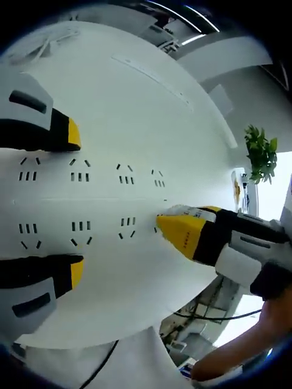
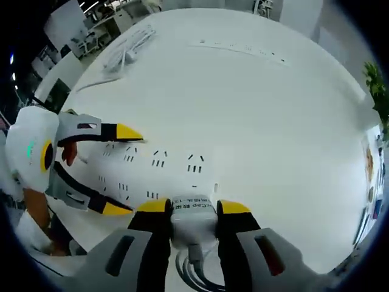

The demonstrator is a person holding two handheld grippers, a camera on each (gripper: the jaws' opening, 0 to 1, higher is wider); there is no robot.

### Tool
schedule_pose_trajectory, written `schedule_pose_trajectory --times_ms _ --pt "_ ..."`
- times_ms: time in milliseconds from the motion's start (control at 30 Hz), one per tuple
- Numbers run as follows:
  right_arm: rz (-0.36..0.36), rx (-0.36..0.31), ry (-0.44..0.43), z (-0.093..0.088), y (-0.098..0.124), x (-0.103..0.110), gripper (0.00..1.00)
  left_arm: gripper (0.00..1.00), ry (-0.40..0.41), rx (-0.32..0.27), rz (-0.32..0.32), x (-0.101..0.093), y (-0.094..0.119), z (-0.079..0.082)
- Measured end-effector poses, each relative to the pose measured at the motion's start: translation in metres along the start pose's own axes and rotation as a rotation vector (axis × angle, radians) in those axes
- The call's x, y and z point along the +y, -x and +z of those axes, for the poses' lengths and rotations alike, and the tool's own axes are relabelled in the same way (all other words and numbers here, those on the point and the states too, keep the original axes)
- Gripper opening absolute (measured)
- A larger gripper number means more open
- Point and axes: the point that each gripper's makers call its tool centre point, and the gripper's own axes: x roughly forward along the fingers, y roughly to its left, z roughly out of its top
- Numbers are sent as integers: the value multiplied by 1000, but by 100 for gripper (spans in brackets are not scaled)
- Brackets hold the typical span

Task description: Straighten the power strip on the desk, plug the charger into it

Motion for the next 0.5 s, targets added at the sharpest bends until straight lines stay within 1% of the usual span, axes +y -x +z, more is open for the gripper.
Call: schedule_pose_trajectory --times_ms 33,200,233,267,333,367,400,433,467,500 --pt "-5 1 0 0 0 0 28 69 2 -3 2 0 1 -1" --pt "-18 0 -22 -10 1 2 28 69 4 -13 6 0 0 0" --pt "-15 -10 -27 -10 2 3 28 69 3 -11 6 -1 0 0" --pt "-14 -56 -25 -2 0 2 28 69 2 -9 6 -1 0 -1" --pt "-33 -71 -32 0 1 1 28 69 -1 -5 6 -2 -1 -1" --pt "-42 -20 -41 -7 0 1 28 69 -2 -4 6 -2 -1 -1" --pt "-4 28 22 -18 -9 10 30 69 -2 -2 4 -3 -1 -1" --pt "-20 65 17 -33 -21 6 30 69 -2 -2 2 -3 -1 -1" --pt "-31 -44 -100 -24 -21 3 30 69 -1 -5 3 -3 -1 -1" --pt "6 -86 -121 -24 -28 3 30 69 -2 -6 4 -2 -1 -1"
